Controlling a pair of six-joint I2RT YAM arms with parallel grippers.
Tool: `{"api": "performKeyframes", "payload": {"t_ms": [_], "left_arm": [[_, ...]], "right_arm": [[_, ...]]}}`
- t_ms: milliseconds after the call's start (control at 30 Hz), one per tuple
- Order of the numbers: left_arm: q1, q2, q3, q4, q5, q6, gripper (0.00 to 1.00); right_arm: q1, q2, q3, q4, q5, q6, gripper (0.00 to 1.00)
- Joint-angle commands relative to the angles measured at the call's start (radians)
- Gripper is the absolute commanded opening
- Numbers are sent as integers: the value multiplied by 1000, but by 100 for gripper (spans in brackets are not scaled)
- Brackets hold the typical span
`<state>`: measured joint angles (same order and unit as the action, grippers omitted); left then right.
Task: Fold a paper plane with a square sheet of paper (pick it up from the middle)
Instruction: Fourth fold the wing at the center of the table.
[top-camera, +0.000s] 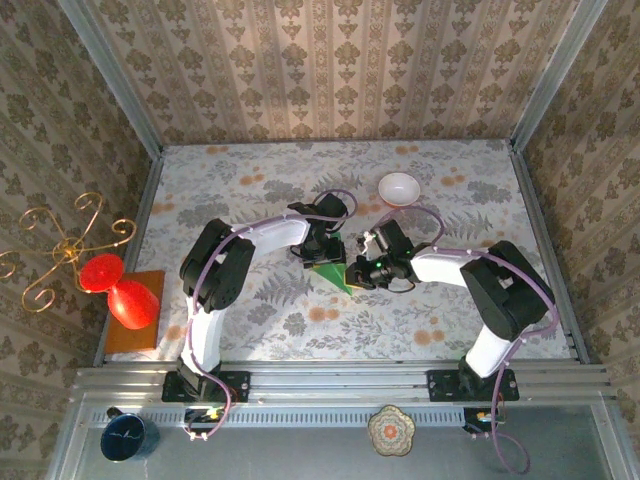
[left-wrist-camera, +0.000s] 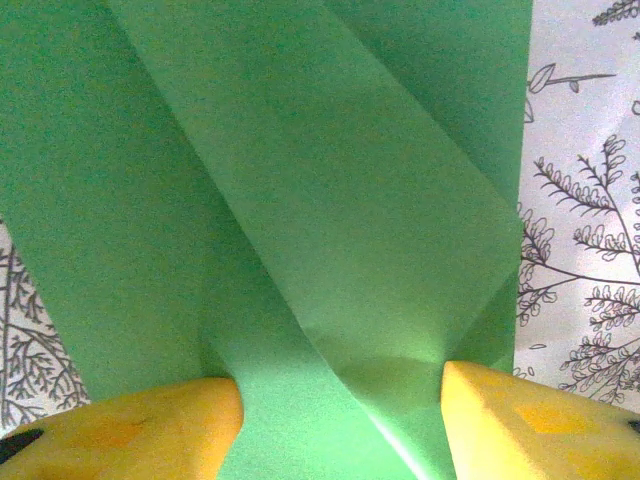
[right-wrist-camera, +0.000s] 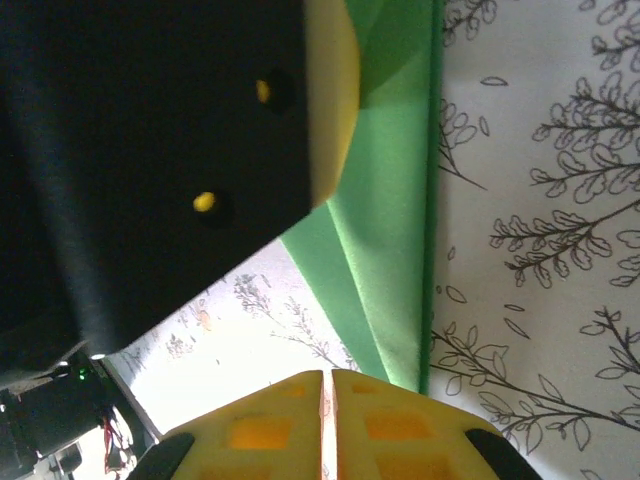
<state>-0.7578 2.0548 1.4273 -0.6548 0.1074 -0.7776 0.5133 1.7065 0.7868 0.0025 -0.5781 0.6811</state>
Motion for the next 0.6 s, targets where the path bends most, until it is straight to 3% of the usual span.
{"api": "performKeyframes", "payload": {"t_ms": [0,333,567], "left_arm": [[18,133,-95,-117,-37,-6,61],[20,123,-87,-118,-25,-1,62],[42,24,-22,-127,-6,41,62]], "right_arm": [[-1,35,36,-21,21,-18,13],[7,80,59,-110,90,-62,13],[8,105,62,-211,151,-102,12]]}}
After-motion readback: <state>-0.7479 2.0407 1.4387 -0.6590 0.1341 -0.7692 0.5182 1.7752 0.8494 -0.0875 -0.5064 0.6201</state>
